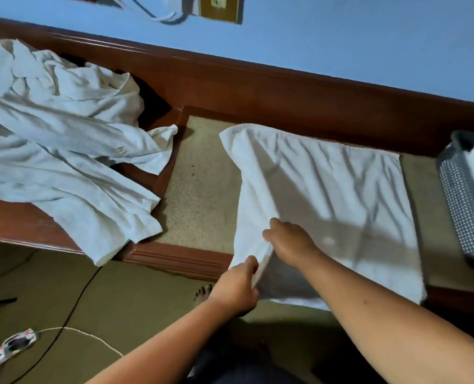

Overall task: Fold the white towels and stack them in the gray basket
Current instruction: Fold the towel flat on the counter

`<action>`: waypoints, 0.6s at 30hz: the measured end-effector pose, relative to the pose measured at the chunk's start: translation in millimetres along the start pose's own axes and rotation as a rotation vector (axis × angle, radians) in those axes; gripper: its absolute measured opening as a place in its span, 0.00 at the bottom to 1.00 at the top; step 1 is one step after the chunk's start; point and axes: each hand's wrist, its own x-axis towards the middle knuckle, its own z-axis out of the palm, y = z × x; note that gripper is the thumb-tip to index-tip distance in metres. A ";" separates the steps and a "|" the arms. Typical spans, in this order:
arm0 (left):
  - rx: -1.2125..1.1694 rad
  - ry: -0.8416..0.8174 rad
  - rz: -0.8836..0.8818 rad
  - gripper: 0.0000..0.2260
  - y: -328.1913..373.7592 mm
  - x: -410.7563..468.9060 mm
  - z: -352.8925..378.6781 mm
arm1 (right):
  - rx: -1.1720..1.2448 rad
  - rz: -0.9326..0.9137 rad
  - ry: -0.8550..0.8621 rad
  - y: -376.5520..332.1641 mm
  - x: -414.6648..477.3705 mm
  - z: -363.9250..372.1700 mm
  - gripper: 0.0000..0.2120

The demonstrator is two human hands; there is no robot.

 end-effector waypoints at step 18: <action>-0.507 0.044 -0.586 0.29 -1.6 32.0 128.6 | 0.712 0.737 -0.113 128.1 -184.6 147.8 0.25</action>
